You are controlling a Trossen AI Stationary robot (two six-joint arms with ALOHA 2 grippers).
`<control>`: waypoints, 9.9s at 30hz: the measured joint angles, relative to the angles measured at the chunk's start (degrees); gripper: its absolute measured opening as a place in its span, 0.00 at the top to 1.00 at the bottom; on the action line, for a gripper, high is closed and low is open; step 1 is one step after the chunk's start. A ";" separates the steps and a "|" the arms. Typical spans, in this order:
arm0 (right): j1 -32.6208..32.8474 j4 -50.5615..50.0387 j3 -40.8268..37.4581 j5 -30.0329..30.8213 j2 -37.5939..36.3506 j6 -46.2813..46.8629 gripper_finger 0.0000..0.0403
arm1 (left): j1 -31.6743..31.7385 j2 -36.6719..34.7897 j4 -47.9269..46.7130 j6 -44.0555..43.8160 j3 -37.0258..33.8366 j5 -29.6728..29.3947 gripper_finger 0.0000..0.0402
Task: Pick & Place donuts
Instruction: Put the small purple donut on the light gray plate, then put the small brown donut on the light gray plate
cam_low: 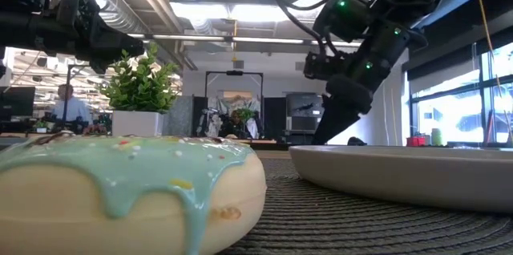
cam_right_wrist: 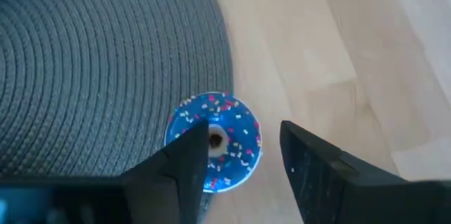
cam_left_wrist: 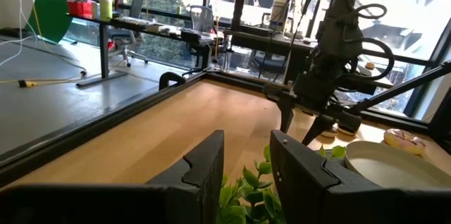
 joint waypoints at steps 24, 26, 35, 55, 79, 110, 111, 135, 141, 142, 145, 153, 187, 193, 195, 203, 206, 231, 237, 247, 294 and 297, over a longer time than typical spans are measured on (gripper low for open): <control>-0.81 -0.79 -0.04 -1.60 0.02 2.87 0.87 | 0.00 0.00 -0.01 0.04 0.02 0.00 0.72; -0.83 -0.79 -0.04 -3.28 0.01 2.81 0.86 | 0.00 0.00 -0.01 0.02 0.00 0.00 0.72; -0.81 -0.92 -0.07 -4.27 0.00 4.17 0.75 | 0.00 0.00 -0.01 -0.02 0.01 0.00 0.72; -0.81 -0.81 -0.09 -4.03 0.85 3.65 0.79 | 0.00 0.00 0.00 0.09 0.00 0.00 0.72; 22.03 -20.08 11.63 -1.89 -1.33 9.91 0.92 | 0.00 0.32 0.07 0.05 0.02 -0.04 0.72; 25.27 -18.64 11.61 3.53 5.63 15.13 0.92 | 0.00 0.33 0.02 0.00 0.02 -0.12 0.72; 25.27 -18.64 11.61 3.53 5.66 15.13 0.92 | 0.00 0.32 0.04 -0.02 0.02 -0.13 0.72; 25.29 -36.42 11.61 -0.65 -4.19 19.91 0.70 | 0.00 0.31 0.02 -0.03 0.02 -0.11 0.72; 25.22 -46.08 6.67 2.59 -13.55 33.21 0.70 | 0.00 0.33 0.05 0.02 0.02 -0.13 0.72; 25.24 -45.70 4.78 2.61 -15.84 35.70 0.70 | 0.00 0.33 0.11 0.04 0.02 -0.13 0.72; 25.26 -44.12 -1.71 2.44 -22.89 42.52 0.70 | 0.00 0.33 0.08 0.07 0.02 -0.15 0.72; 25.07 -32.70 -14.59 4.01 -32.57 46.51 0.70 | 0.00 0.33 0.36 0.09 0.02 -0.17 0.72; 22.12 -28.17 -19.26 5.17 -32.54 43.56 0.46 | 0.00 0.33 0.33 0.11 0.02 -1.57 0.72; 22.12 -28.22 -19.26 5.17 -30.04 43.41 0.51 | 0.01 0.33 0.31 0.11 0.02 -1.57 0.72; 22.12 -28.19 -19.26 5.17 -28.90 43.32 0.54 | 0.00 0.33 0.30 0.11 0.02 -1.62 0.72; 22.12 -27.21 -19.10 5.01 -26.98 43.12 0.69 | 0.01 0.33 0.28 0.11 0.02 -1.70 0.72; 22.12 -27.69 -18.07 5.02 -27.17 41.79 0.75 | 0.02 0.33 0.28 0.11 0.02 -1.75 0.72; 29.08 -5.59 -7.37 -3.77 -21.53 22.41 0.87 | 0.00 0.33 0.25 -0.41 0.02 -1.73 0.72; 29.07 -5.47 -7.37 -5.12 -17.10 26.25 0.87 | 0.00 0.31 0.35 -0.89 0.02 -1.73 0.72; 29.00 -5.51 -7.39 -6.00 -10.54 31.13 0.87 | 0.00 0.31 0.31 -0.94 0.00 -1.70 0.72; 28.98 -4.36 -7.43 -5.52 -10.14 35.96 0.87 | 0.00 0.33 0.31 -0.96 0.00 -1.69 0.72; 28.99 -3.90 -7.43 -5.52 -10.14 35.95 0.87 | 0.00 0.33 0.29 -0.98 0.00 -1.69 0.72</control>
